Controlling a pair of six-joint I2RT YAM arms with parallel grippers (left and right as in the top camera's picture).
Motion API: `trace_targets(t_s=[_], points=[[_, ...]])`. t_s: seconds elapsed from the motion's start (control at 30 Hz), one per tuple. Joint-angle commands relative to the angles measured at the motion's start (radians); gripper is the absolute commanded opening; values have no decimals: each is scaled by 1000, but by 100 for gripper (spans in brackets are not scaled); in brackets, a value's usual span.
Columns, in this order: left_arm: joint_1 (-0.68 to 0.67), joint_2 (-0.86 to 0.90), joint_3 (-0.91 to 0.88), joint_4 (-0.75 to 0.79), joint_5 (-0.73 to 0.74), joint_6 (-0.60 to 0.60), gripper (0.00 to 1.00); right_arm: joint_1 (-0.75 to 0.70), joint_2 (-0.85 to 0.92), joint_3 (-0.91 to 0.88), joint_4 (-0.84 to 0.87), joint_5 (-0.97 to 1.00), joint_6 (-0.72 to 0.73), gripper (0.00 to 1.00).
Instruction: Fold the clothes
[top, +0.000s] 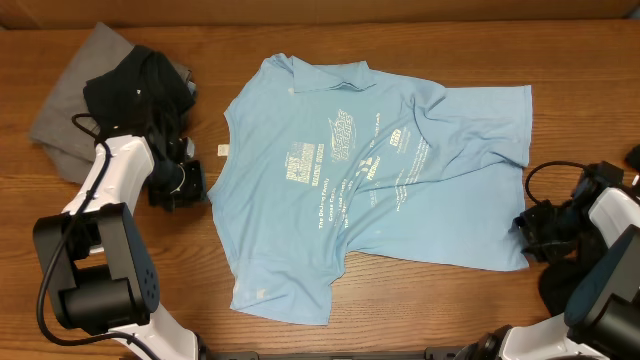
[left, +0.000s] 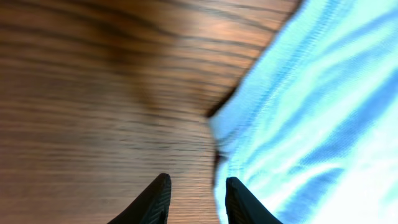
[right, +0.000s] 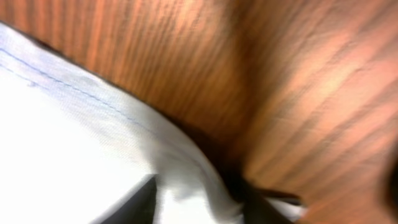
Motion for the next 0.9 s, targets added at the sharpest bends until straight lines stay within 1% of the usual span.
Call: trace_targets(t_s=[0.0,0.07,0.23,0.3,0.37,0.47,0.53,0.6,0.73,0.87], points=[[-10,-8,21,1,66,50,33,14,56,-19,-2,-50,-26,5],[-13,-8,21,1,73,50,34,-3,54,35,-70,30,13,4],[-16,-8,21,10,83,50,36,-79,29,252,-265,290,87,4],[-16,-8,21,10,85,50,37,-108,23,318,-310,343,91,4],[-16,-8,21,10,85,50,37,-137,23,365,-343,345,95,4],[-26,-8,21,10,86,50,40,-156,23,380,-364,349,94,4],[-39,-8,21,11,87,51,45,-156,23,380,-364,349,94,6],[-59,-8,21,12,74,55,54,-156,21,380,-365,349,94,6],[-99,-8,10,24,73,57,62,-156,17,380,-375,340,94,6],[-145,-6,-48,68,26,49,66,-156,13,380,-374,317,93,6]])
